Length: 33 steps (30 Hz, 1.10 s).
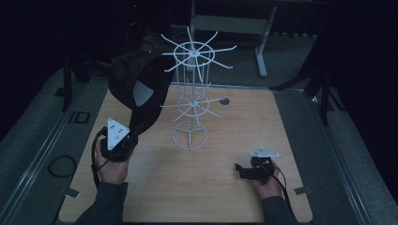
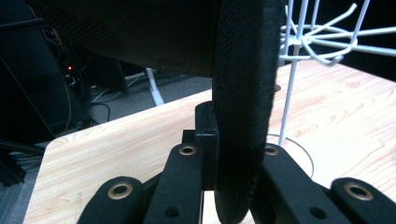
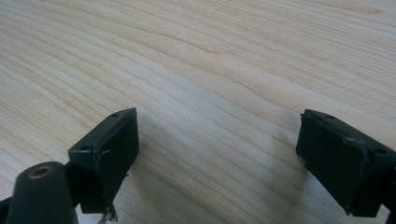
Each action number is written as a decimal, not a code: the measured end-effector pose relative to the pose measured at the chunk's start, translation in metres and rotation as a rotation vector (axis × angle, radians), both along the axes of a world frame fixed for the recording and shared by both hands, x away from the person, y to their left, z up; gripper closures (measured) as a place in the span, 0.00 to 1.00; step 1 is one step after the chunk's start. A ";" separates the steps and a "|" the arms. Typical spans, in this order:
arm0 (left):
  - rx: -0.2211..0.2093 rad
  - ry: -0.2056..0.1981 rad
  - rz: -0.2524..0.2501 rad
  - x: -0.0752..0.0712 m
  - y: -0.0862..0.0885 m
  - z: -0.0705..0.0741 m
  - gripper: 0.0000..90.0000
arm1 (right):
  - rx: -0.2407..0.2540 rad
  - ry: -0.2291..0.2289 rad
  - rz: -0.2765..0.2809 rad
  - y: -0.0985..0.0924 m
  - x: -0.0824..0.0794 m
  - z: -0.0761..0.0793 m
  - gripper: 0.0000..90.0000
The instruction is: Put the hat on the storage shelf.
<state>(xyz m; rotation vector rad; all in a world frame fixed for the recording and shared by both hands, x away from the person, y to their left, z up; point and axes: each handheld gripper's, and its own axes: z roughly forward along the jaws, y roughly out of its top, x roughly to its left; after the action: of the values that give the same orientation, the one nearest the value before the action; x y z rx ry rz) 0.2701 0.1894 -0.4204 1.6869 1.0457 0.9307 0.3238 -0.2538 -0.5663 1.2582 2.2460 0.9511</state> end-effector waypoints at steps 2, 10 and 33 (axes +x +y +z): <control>0.014 0.006 -0.009 0.001 -0.001 -0.002 0.96 | 0.000 0.000 0.000 0.000 0.000 0.000 0.14; 0.048 0.045 -0.083 0.007 -0.008 -0.010 0.96 | 0.000 0.000 0.000 0.000 0.000 0.000 0.14; 0.068 0.046 -0.155 0.009 -0.015 -0.011 0.67 | 0.000 0.000 -0.001 0.000 0.000 0.000 0.14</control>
<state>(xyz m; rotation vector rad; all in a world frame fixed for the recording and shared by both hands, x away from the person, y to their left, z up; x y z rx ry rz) 0.2789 0.1749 -0.4317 1.8257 0.9076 0.8384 0.3238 -0.2538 -0.5664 1.2589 2.2455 0.9511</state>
